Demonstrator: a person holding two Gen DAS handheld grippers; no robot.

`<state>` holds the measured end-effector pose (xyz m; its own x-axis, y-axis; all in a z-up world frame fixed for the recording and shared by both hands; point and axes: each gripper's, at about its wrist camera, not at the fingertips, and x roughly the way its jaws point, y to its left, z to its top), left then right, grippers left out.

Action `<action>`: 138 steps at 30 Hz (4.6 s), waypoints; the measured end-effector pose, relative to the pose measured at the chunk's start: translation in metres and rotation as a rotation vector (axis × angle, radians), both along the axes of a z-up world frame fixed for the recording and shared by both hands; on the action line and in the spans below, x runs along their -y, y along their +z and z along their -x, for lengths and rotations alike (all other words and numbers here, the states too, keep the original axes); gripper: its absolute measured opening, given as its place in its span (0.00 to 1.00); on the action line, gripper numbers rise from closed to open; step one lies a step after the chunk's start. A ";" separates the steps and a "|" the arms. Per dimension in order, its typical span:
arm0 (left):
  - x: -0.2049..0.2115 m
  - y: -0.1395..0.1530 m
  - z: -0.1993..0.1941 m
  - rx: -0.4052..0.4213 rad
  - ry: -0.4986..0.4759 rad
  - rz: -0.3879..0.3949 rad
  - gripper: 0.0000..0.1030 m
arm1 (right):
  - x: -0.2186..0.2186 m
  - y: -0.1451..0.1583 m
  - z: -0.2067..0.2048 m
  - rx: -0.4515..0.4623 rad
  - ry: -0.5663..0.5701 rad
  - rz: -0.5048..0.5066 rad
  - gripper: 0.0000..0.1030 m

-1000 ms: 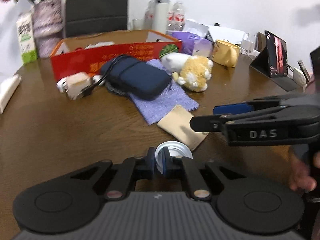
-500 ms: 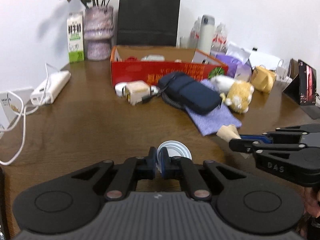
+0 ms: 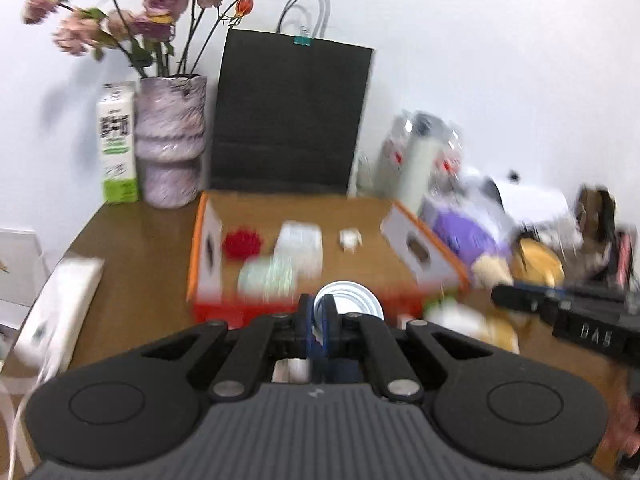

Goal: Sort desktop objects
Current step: 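Drop the cap and paper sleeve into the cardboard box, then move both open tools back over the table, then grasp the small white cube with the left tool while the right tool grasps the navy pouch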

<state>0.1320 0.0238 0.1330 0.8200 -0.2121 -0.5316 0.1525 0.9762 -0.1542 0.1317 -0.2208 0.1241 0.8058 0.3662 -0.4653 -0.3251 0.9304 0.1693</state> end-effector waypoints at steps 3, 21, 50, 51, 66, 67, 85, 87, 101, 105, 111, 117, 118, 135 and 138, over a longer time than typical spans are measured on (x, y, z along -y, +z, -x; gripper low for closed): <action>0.009 0.005 -0.093 -0.100 0.003 0.021 0.05 | 0.003 0.006 -0.092 -0.089 -0.034 -0.013 0.10; 0.065 -0.066 -0.280 -0.265 0.056 -0.090 0.46 | -0.026 -0.061 -0.298 -0.322 -0.108 0.174 0.44; 0.010 -0.091 0.122 -0.071 0.189 -0.149 1.00 | -0.020 -0.084 0.085 -0.100 -0.021 0.073 0.84; 0.013 -0.097 0.130 -0.069 0.183 -0.163 1.00 | -0.021 -0.089 0.098 -0.092 -0.022 0.091 0.84; 0.015 -0.122 0.184 -0.016 0.182 -0.180 1.00 | -0.023 -0.115 0.168 -0.038 -0.001 0.139 0.87; 0.016 -0.123 0.183 -0.021 0.174 -0.182 1.00 | -0.023 -0.115 0.168 -0.033 -0.004 0.142 0.87; -0.010 -0.093 0.064 0.005 0.149 -0.089 0.86 | -0.032 -0.084 0.092 0.037 0.017 0.152 0.80; -0.014 -0.096 0.035 -0.011 0.164 -0.077 0.80 | -0.040 -0.083 0.072 0.028 0.030 0.163 0.78; -0.032 -0.114 -0.006 -0.149 0.209 0.016 0.59 | -0.071 -0.087 -0.031 -0.151 0.040 -0.019 0.68; -0.038 -0.102 0.023 -0.102 0.215 0.014 0.59 | -0.073 -0.095 -0.051 -0.204 -0.044 -0.132 0.56; -0.038 -0.096 0.070 -0.104 0.195 0.004 0.59 | -0.072 -0.101 -0.037 -0.115 -0.078 -0.147 0.09; -0.025 -0.097 0.111 -0.116 0.126 -0.008 0.59 | -0.061 -0.071 0.016 0.013 -0.050 -0.127 0.00; -0.023 -0.098 0.117 -0.120 0.118 -0.017 0.59 | -0.058 -0.066 0.030 0.034 -0.038 -0.113 0.00; -0.026 -0.113 0.125 -0.120 0.105 -0.059 0.60 | -0.104 -0.097 0.023 -0.017 0.014 0.180 0.39; -0.024 -0.113 0.120 -0.110 0.097 -0.069 0.60 | -0.117 -0.098 0.017 0.019 0.046 0.212 0.37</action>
<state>0.0119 0.0479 0.0198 0.7712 -0.0946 -0.6296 0.0428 0.9944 -0.0970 0.1150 -0.1040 0.0257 0.7999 0.2982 -0.5208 -0.3691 0.9287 -0.0352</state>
